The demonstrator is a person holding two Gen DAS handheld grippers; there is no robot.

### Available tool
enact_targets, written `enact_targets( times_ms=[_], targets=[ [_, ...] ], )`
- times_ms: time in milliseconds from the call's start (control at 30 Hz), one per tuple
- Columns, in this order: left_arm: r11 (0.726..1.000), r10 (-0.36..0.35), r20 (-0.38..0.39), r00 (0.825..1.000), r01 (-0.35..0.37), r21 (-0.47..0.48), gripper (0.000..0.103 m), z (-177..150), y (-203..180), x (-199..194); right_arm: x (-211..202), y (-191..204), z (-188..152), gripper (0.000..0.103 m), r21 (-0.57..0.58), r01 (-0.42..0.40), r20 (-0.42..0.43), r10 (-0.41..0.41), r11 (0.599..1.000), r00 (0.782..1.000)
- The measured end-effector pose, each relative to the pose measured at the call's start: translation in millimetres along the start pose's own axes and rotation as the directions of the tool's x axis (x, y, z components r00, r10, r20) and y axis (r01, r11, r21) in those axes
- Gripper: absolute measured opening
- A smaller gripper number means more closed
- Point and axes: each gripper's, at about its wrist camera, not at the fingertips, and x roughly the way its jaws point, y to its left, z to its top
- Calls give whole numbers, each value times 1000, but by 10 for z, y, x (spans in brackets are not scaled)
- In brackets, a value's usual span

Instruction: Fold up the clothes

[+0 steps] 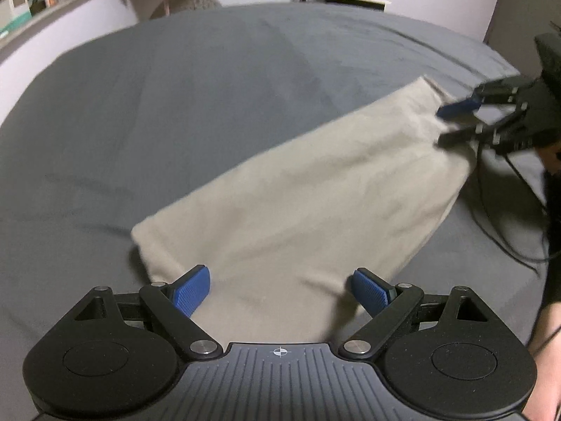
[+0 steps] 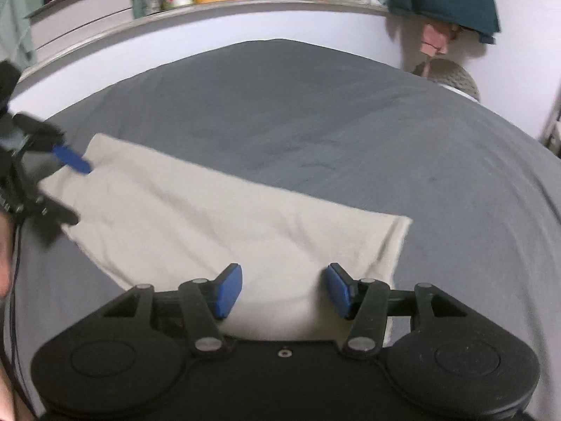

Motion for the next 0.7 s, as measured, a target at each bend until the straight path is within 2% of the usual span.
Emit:
enact_targets(
  times_ms=[167, 300, 367, 467, 567, 600, 700],
  targets=[
    [998, 1, -61, 998, 3, 64, 90, 6, -64, -54, 75, -59, -4, 55, 72, -28, -136, 38, 997, 990],
    [998, -64, -22, 998, 64, 22, 90, 124, -69, -249, -110, -12, 37, 56, 50, -20, -128, 26, 999, 991],
    [989, -147, 13, 989, 147, -20, 90, 169, -82, -314, -109, -10, 9, 59, 32, -29, -144, 33, 999, 989],
    [981, -194, -49, 980, 193, -13, 90, 219, -187, -157, -106, -62, 106, 62, 48, -36, -122, 42, 998, 992],
    [989, -129, -153, 980, 139, 57, 90, 202, -291, 22, -104, -115, 204, 62, 63, -45, -101, 51, 997, 994],
    [989, -128, -140, 982, 137, 59, 90, 226, -310, 14, -103, -132, 236, 64, 68, -48, -93, 54, 997, 994],
    [984, -173, -29, 984, 174, 29, 90, 362, -356, -103, -101, -185, 333, 67, 84, -56, -72, 62, 995, 995]
  ],
)
